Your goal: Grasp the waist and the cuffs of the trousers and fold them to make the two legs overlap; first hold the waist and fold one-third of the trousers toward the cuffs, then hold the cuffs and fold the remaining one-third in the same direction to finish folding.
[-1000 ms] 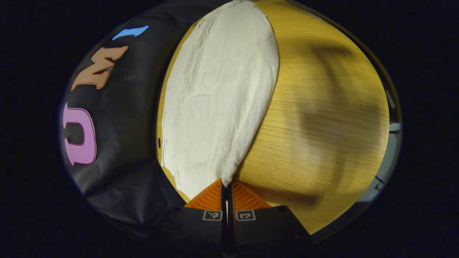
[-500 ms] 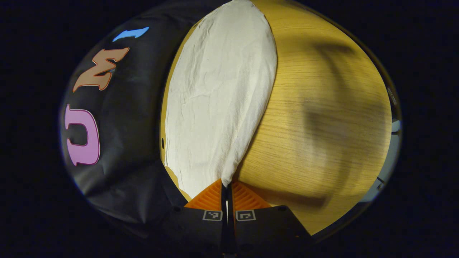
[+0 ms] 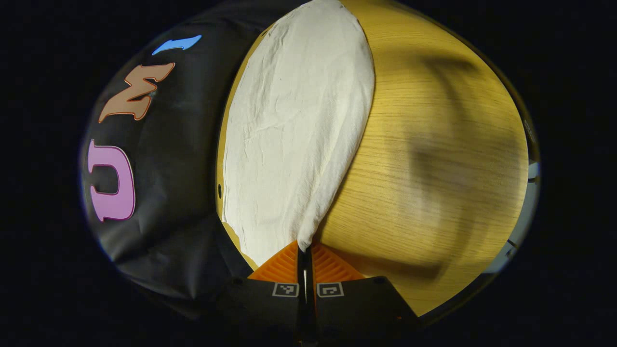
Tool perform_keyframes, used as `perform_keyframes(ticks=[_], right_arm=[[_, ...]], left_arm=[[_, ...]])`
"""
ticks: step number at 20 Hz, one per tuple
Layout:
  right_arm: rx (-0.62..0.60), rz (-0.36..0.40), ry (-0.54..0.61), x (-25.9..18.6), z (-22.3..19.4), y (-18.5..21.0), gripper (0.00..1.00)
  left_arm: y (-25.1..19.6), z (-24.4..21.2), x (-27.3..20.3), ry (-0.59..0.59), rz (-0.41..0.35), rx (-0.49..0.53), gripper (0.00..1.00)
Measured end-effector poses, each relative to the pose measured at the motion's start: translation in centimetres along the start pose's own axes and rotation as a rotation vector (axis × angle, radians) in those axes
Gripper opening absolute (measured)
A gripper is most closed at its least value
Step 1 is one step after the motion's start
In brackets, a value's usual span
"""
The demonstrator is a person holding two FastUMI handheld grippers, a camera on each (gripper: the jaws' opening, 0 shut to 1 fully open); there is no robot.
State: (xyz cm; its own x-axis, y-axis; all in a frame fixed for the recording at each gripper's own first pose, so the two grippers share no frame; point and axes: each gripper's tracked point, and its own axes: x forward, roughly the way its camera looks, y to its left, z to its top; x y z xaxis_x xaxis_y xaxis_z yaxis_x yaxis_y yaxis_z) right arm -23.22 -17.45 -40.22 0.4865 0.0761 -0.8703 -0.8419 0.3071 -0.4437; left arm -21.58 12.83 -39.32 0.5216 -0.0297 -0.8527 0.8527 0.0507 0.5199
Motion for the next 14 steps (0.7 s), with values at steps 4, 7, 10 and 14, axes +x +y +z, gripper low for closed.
perform_keyframes(ticks=[4,7,10,14], right_arm=[[-0.079,0.01,0.005,1.2,-0.1,-0.1,0.96],[-0.106,0.002,0.018,2.0,-0.2,-0.4,0.92],[-0.131,-0.011,0.027,2.8,0.0,-0.7,0.82],[-0.164,-0.006,0.047,3.7,0.0,0.1,0.63]], left_arm=[[0.0,0.0,0.2,0.006,0.0,-0.002,0.0],[0.1,0.0,0.2,0.012,0.008,-0.002,0.0],[0.1,-0.1,0.3,0.015,0.011,-0.004,0.0],[0.2,-0.1,0.4,0.021,0.015,-0.002,0.0]])
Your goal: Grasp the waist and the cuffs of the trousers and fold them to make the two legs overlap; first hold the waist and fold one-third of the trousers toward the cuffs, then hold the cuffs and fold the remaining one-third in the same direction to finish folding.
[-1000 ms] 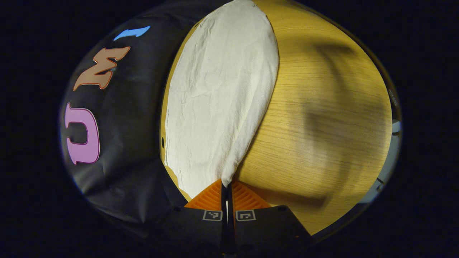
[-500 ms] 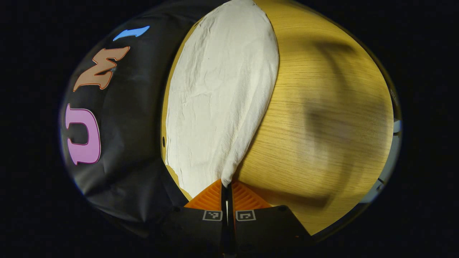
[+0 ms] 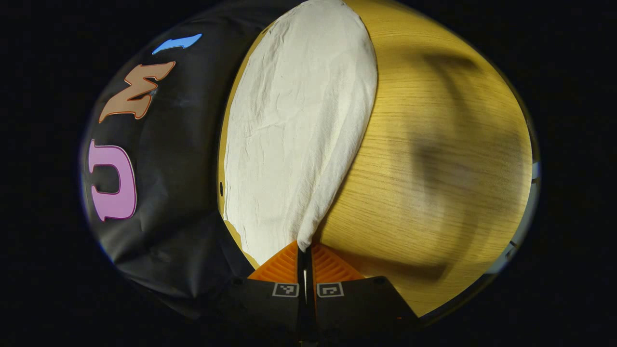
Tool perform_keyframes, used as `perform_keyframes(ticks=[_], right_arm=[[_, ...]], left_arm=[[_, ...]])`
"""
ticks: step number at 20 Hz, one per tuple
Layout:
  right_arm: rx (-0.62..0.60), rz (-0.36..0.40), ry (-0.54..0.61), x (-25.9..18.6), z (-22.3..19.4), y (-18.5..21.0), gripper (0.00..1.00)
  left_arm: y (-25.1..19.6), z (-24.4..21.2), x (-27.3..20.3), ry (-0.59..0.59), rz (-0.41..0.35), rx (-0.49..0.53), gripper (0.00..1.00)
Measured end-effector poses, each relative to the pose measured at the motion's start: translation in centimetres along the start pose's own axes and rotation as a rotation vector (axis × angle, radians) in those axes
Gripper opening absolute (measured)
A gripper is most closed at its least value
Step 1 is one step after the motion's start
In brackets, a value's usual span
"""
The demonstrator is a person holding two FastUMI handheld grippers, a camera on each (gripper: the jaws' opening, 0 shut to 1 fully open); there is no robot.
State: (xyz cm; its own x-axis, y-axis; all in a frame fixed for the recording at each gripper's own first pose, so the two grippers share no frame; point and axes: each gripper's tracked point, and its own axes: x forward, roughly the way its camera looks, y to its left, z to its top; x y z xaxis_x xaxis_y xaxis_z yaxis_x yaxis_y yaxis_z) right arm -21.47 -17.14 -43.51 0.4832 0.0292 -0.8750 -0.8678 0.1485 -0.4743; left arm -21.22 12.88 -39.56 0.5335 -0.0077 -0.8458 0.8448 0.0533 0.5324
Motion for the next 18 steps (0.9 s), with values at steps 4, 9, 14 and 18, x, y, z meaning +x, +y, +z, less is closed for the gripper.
perform_keyframes(ticks=[4,9,14,18], right_arm=[[-0.018,0.007,0.011,0.4,-0.3,1.1,0.22],[0.055,0.012,0.017,0.3,-0.3,0.7,0.06],[0.1,-0.053,-0.01,-0.7,0.5,-2.0,0.06],[0.175,-0.131,-0.04,-1.6,1.2,-5.7,0.03]], left_arm=[[0.1,-0.1,0.1,0.007,0.004,-0.001,0.0],[0.2,0.0,0.2,0.013,0.002,0.0,0.0],[1.6,-0.1,-0.8,0.054,0.048,-0.106,0.0],[3.7,0.2,-1.7,0.093,0.106,-0.137,0.0]])
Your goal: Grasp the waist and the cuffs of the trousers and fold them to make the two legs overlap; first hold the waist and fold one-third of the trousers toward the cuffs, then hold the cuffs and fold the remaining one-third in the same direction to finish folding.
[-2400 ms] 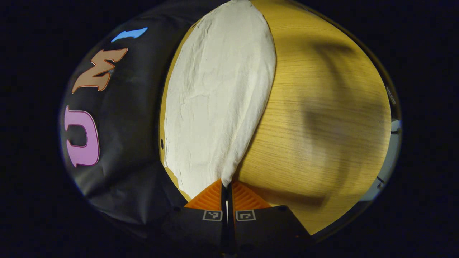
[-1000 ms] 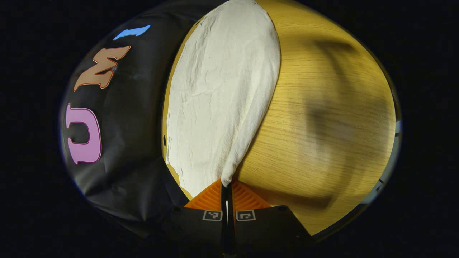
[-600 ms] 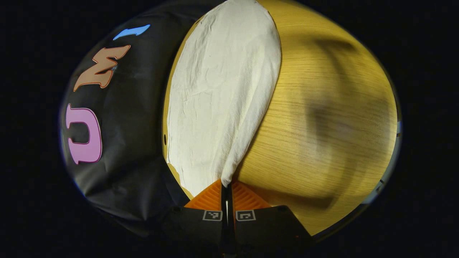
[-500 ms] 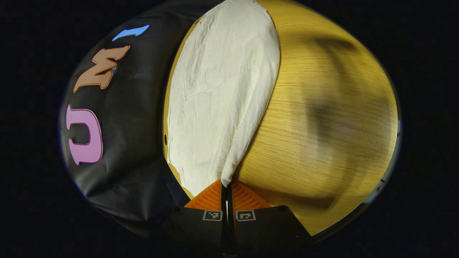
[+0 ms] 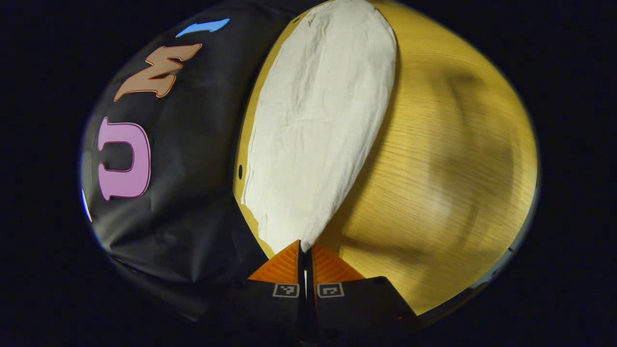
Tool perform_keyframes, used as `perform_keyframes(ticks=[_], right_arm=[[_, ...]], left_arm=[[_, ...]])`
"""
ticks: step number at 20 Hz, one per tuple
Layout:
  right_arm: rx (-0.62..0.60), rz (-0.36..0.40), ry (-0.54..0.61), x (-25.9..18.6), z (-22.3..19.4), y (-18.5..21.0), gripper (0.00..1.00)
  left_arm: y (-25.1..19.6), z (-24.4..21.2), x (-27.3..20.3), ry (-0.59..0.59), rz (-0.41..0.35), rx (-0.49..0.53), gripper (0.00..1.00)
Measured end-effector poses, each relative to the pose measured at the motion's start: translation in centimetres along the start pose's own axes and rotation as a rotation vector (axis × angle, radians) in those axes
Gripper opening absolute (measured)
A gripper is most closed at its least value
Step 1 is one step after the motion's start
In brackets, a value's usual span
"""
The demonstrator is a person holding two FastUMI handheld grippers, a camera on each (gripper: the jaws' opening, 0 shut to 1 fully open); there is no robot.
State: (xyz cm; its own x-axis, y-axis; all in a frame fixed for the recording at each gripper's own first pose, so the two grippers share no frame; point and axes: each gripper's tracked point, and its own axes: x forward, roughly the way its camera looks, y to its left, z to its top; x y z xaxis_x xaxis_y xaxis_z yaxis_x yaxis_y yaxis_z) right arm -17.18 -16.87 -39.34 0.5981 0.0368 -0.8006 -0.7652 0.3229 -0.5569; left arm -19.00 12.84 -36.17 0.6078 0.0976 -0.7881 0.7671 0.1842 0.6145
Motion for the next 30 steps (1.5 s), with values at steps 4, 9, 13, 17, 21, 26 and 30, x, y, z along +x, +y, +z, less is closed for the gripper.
perform_keyframes(ticks=[4,9,13,17,21,26,30], right_arm=[[0.069,-0.071,-0.051,1.1,1.9,-3.9,0.06],[0.145,-0.166,-0.071,3.1,3.9,-8.8,0.06],[0.238,-0.223,-0.073,4.8,6.4,-11.7,0.03],[0.261,-0.272,-0.063,7.1,8.6,-14.2,0.06],[0.301,-0.296,-0.03,10.5,10.4,-15.2,0.06],[0.322,-0.322,0.028,14.9,11.7,-15.6,0.06],[0.387,-0.306,0.097,18.7,11.8,-14.2,0.06]], left_arm=[[3.9,0.6,-1.6,0.049,0.086,-0.095,0.0],[9.3,2.2,-2.4,0.071,0.193,-0.155,0.0],[13.2,2.7,-1.0,0.069,0.232,-0.251,0.0],[17.2,3.6,1.8,0.04,0.265,-0.293,0.0],[20.3,4.7,4.9,-0.004,0.296,-0.376,0.0],[21.2,5.6,9.3,-0.034,0.277,-0.393,0.0],[20.5,5.6,12.8,-0.045,0.246,-0.429,0.0]])
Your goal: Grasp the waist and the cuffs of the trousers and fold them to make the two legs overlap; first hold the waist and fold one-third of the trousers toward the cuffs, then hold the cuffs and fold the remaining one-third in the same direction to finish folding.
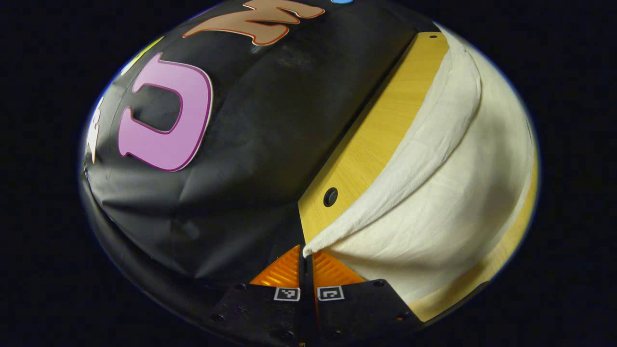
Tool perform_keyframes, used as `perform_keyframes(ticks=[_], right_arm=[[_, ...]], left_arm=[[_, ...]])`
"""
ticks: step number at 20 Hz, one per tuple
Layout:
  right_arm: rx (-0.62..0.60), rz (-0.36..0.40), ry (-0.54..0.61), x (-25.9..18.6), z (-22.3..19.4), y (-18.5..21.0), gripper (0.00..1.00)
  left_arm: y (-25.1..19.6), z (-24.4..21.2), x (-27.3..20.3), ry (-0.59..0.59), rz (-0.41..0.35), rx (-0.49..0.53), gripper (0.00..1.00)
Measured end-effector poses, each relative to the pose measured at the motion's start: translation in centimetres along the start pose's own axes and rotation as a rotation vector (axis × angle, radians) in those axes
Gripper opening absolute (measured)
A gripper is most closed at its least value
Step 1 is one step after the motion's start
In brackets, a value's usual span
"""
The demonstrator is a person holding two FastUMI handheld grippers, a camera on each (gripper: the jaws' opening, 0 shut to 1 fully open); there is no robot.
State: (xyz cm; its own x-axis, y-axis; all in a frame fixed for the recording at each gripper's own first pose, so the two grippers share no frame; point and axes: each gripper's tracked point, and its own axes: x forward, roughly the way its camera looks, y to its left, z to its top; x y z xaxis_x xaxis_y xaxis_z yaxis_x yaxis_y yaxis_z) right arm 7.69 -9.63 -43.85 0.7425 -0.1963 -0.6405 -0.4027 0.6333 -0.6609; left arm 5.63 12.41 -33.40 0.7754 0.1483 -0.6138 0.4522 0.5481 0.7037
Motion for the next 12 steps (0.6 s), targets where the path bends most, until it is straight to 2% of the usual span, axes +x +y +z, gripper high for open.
perform_keyframes(ticks=[5,6,9,10,11,12], right_arm=[[0.023,-0.003,0.064,1.9,-0.3,2.5,0.03],[0.03,-0.011,0.064,2.0,-0.2,2.6,0.08],[0.091,-0.017,0.102,2.7,-0.3,3.1,0.06],[0.12,-0.004,0.122,3.0,-0.5,3.4,0.08],[0.157,0.009,0.144,2.7,-0.5,3.8,0.19],[0.196,0.017,0.149,2.5,-0.3,3.9,0.39]], left_arm=[[-1.6,0.2,2.5,-0.029,-0.024,-0.022,0.0],[-1.7,0.1,2.8,-0.038,-0.022,-0.03,0.0],[-2.5,-0.9,4.2,-0.027,-0.035,-0.068,0.0],[-2.8,-1.1,4.4,-0.028,-0.044,-0.084,0.0],[-3.2,-1.3,4.5,-0.033,-0.062,-0.107,0.0],[-3.3,-1.2,4.3,-0.047,-0.068,-0.134,0.0]])
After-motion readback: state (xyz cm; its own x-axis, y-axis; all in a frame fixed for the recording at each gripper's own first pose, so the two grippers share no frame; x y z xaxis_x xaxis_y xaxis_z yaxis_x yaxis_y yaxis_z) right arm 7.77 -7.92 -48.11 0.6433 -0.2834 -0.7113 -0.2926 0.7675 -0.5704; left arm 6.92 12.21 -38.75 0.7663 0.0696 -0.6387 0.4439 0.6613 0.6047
